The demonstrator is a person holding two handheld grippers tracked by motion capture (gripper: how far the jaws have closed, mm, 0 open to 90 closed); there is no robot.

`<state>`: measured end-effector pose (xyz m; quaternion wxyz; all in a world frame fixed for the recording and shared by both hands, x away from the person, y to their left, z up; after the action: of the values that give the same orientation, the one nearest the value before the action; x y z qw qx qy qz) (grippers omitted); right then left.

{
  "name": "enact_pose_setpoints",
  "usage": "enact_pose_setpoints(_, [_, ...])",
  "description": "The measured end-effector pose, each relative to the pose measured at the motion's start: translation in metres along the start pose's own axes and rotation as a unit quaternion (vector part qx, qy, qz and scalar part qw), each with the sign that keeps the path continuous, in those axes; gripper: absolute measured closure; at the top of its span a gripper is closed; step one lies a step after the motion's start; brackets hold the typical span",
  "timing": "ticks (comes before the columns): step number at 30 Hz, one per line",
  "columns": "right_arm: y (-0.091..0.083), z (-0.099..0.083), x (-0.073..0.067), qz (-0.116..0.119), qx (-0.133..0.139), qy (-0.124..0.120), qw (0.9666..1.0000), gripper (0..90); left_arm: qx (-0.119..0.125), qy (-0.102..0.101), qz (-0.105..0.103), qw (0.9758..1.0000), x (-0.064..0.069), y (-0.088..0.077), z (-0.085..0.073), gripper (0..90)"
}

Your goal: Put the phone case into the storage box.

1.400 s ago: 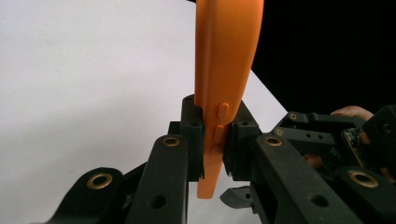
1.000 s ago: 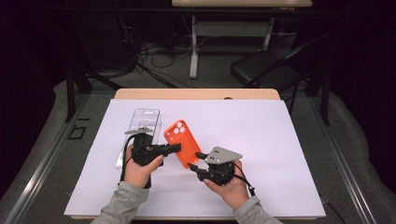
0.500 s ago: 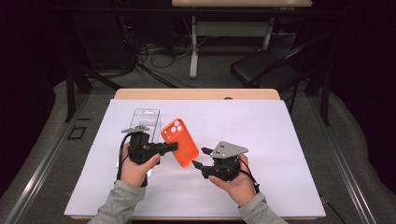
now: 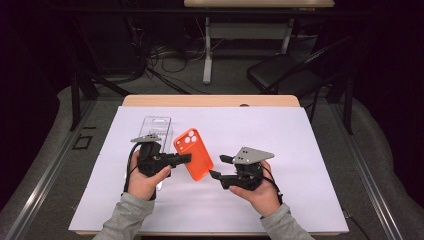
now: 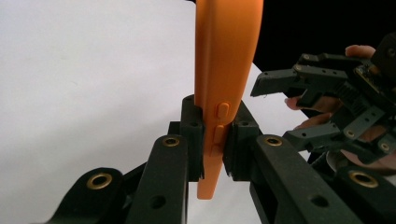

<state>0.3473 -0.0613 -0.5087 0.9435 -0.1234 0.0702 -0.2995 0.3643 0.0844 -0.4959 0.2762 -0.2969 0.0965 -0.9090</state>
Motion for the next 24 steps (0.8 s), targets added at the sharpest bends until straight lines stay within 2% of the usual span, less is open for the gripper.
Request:
enact_pose_setpoints(7, [-0.005,0.003,0.002,0.016,0.001,0.008,0.9998,39.5,-0.013,0.019,-0.014,0.9996,0.005,0.001,-0.002,80.3])
enact_pose_setpoints(13, [-0.007,0.002,0.005,0.020,-0.006,0.001,0.9998,41.7,-0.029,0.033,-0.022,0.9988,0.009,0.003,-0.005,80.3])
enact_pose_setpoints(24, [-0.012,0.005,0.004,0.050,0.000,0.014,0.9986,41.6,-0.043,0.043,-0.038,0.9974,0.015,0.005,-0.009,80.5])
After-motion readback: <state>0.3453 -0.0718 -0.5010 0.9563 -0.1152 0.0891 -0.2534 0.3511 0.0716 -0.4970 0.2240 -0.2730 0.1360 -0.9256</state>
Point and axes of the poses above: each handheld gripper's, and its own axes: y roughly forward along the jaws, z roughly out of its top, x roughly to its right, the point moved 9 cm from there along y, roughly forward along the jaws, and after that the axes turned 8 degrees about x, right-handed, at the moved point
